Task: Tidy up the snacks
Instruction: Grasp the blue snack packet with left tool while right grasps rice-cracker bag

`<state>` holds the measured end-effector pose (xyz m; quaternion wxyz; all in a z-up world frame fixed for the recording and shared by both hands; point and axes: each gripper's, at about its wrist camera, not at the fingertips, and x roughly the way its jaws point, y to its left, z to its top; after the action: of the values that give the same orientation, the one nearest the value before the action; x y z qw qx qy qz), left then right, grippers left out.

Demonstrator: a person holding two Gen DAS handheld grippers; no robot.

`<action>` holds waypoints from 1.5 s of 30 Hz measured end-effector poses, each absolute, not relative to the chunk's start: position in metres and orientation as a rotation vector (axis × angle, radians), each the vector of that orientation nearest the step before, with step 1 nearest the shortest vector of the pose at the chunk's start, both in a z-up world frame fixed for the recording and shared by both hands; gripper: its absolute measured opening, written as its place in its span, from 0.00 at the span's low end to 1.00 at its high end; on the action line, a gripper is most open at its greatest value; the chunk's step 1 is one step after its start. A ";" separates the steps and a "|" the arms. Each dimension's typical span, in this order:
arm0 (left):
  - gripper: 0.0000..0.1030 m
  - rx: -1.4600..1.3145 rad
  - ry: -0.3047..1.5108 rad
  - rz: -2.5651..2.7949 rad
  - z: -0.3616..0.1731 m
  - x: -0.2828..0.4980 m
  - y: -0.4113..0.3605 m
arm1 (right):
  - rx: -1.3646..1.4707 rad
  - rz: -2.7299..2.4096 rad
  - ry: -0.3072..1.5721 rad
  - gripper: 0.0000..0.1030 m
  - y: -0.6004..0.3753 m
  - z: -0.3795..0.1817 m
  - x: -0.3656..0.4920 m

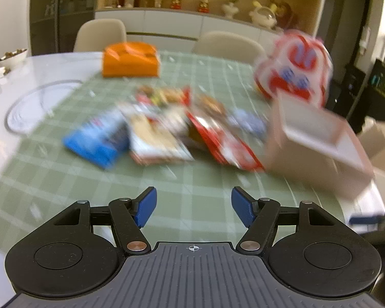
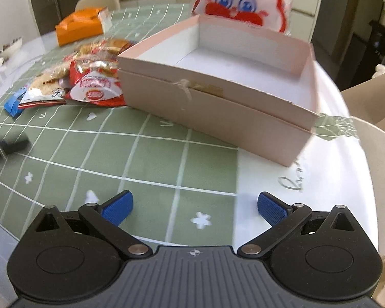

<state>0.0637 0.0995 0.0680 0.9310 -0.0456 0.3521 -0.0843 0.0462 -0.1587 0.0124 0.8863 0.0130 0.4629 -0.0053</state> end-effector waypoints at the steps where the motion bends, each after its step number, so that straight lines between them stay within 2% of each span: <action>1: 0.69 -0.100 0.730 -0.174 0.075 0.076 0.113 | 0.029 -0.004 0.978 0.91 -0.152 0.016 0.051; 4: 0.69 -0.103 0.765 -0.181 0.093 0.119 0.158 | 0.021 0.034 0.966 0.91 -0.122 0.031 0.066; 9: 0.68 -0.157 0.771 -0.216 0.099 0.173 0.229 | -0.057 0.061 0.815 0.91 -0.044 0.063 0.091; 13: 0.68 -0.207 0.792 -0.326 0.081 0.200 0.266 | 0.016 0.237 0.876 0.91 0.010 0.058 0.128; 19: 0.68 -0.167 0.911 -0.406 0.058 0.221 0.266 | 0.055 0.202 0.904 0.89 0.044 0.026 0.184; 22: 0.68 -0.092 0.901 -0.438 0.049 0.236 0.256 | 0.065 0.174 0.936 0.72 0.045 0.019 0.197; 23: 0.68 -0.087 0.904 -0.440 0.046 0.240 0.253 | 0.051 0.173 0.933 0.70 0.043 0.020 0.193; 27: 0.68 -0.033 0.936 -0.486 0.037 0.250 0.228 | 0.012 0.090 0.956 0.69 0.034 0.021 0.161; 31: 0.69 0.194 0.908 -0.515 0.034 0.236 0.194 | -0.010 0.026 0.955 0.69 0.027 0.019 0.139; 34: 0.77 0.324 0.894 -0.526 0.026 0.225 0.176 | -0.005 0.005 0.952 0.70 0.024 0.019 0.133; 37: 0.93 0.424 0.894 -0.557 0.018 0.217 0.161 | 0.045 0.003 0.933 0.73 0.017 0.020 0.125; 45: 0.94 0.302 0.981 -0.399 0.017 0.253 0.180 | 0.087 -0.041 0.854 0.77 0.005 0.013 0.097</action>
<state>0.2530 0.1800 0.0174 0.8521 0.1435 0.4663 -0.1896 0.0966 0.0053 0.0126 0.9092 0.0419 0.4139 -0.0197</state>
